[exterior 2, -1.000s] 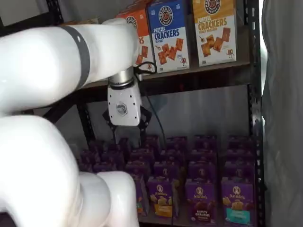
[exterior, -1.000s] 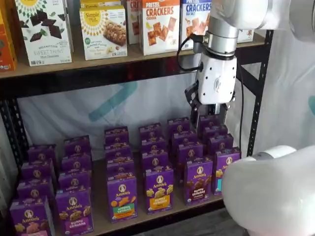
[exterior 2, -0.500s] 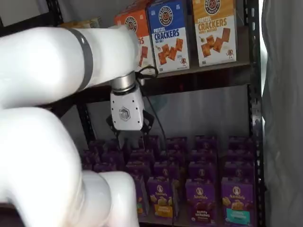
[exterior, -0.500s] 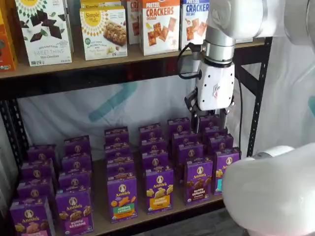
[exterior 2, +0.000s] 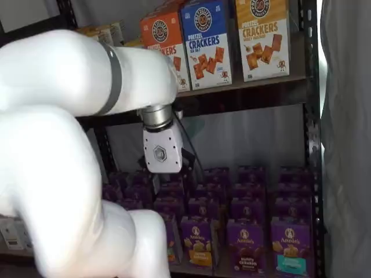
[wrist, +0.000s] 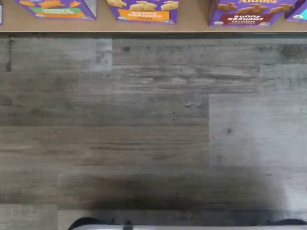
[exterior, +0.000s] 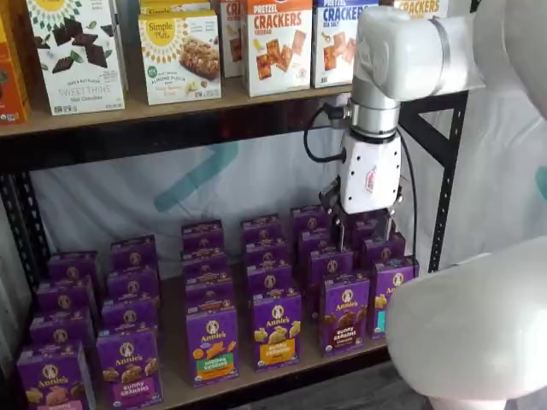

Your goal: Pick up the purple box with a brown patch in the center, on the bottom shelf, the fifth box from the left

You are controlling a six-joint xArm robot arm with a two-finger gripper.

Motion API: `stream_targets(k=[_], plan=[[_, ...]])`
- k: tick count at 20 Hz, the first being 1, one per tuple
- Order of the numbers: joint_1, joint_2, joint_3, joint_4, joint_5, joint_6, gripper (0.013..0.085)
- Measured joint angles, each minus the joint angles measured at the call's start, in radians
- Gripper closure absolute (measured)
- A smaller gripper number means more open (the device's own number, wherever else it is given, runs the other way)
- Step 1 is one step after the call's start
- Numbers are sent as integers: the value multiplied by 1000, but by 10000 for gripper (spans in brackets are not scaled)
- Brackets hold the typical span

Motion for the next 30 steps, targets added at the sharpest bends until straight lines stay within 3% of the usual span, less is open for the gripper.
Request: stream_targets(k=[6,9,19,30], plan=[[-37,69,45,46,-112,-60,130],[-46,108,67,25,-179,-64,130],[-106,269,117,18,-394,-130,130],[-138,507,123,-20,-653,-140,130]])
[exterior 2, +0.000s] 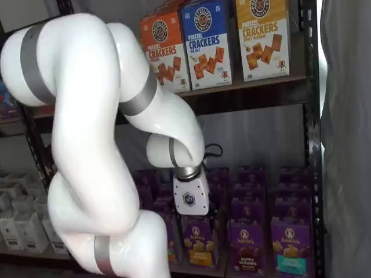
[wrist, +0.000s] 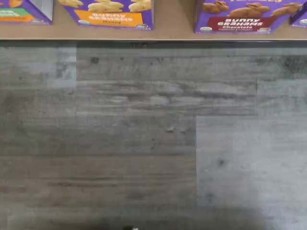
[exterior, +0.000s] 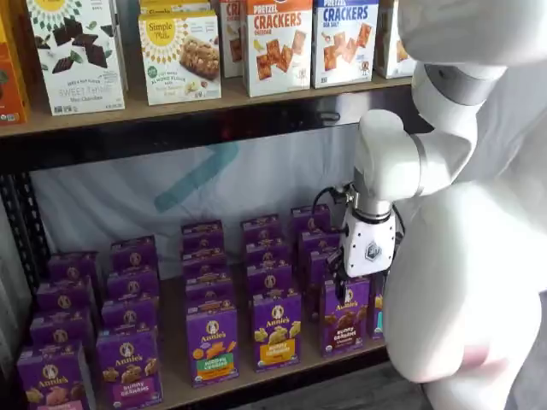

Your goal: Pick up the purple box with a brown patch in the center, on the bottom shelf, the fifth box from the left

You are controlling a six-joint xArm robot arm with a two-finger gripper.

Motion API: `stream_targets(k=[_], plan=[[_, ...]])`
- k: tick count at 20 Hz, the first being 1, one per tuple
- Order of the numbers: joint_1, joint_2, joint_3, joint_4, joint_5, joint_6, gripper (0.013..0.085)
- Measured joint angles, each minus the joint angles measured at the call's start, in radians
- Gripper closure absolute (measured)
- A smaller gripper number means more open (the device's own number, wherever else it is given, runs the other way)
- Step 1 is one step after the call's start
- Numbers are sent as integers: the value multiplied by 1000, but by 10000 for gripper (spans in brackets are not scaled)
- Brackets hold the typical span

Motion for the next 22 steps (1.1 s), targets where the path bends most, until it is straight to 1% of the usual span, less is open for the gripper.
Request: stream_targets(k=[3,4,6,12,17,19,21,22], plan=[[-10,79,-18,-25,-64,11,130],[-11,102,-23,-23,-86,7,130],[-11,161,-46,3,-121,-16,130],[3,295,-108,16,-175,-16,130],[2,393,-158,21,-238,-23,130],[-2,425,-180,13,-250,-21,130],[-10,472,-219,-4,-254,-12,130],[-14,498,-241,-3,-256,-17,130]])
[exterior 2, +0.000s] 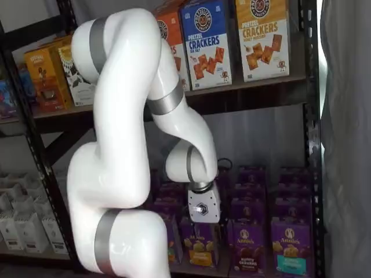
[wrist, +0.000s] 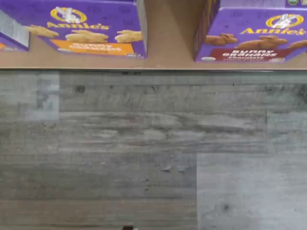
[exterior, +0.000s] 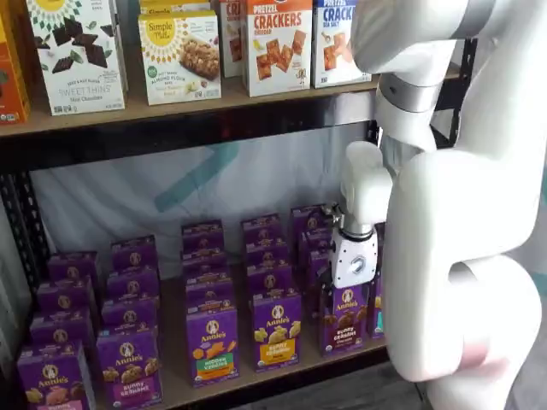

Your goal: Pick up the purple box with a brown patch in the center, on the bottom shelf, the fifth box from the left

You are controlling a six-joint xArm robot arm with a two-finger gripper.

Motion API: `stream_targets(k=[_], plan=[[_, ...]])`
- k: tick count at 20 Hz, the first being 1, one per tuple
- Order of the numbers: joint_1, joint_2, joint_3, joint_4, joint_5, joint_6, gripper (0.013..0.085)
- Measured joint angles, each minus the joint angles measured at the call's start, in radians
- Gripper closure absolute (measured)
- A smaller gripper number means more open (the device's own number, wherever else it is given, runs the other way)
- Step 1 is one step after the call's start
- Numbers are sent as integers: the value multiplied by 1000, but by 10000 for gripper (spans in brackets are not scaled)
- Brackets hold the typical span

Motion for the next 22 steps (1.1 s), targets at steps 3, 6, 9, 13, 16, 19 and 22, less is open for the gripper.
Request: stream_targets(k=[3,6,9,13,16,19,22], plan=[[-16,75,-76,7,6,-22,130],[-37,139,-154,-3,26,-33,130],[-56,195,-221,-19,41,-37,130],[-72,266,-300,-28,46,-46,130],[-81,314,-352,-45,44,-38,130],[-87,354,-398,-33,38,-56,130],[-93,397,-455,-37,46,-58,130]])
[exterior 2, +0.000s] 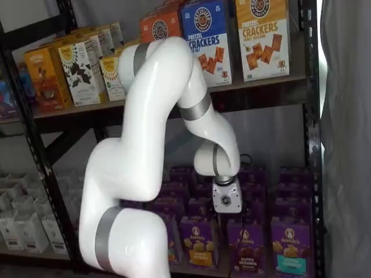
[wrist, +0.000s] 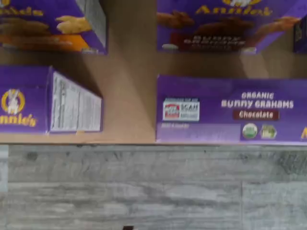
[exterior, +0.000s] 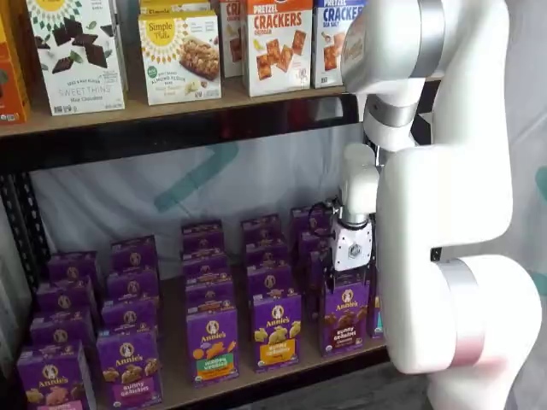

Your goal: Pick up the purple box with a brown patch in the center, on the bottom shelf, the fifth box from the left

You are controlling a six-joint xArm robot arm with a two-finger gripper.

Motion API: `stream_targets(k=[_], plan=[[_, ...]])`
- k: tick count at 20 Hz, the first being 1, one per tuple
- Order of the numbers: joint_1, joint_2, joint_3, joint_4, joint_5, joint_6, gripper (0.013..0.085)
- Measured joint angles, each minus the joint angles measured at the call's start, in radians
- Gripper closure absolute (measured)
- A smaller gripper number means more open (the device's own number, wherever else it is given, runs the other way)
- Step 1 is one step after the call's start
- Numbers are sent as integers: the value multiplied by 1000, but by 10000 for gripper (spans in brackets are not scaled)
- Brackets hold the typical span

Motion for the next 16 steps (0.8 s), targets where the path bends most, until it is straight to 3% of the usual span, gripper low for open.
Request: stream_targets(k=[4,16], plan=[[-8,49,-68,0,16,-8,130],[-18,135,-177,-91,35,67,130]])
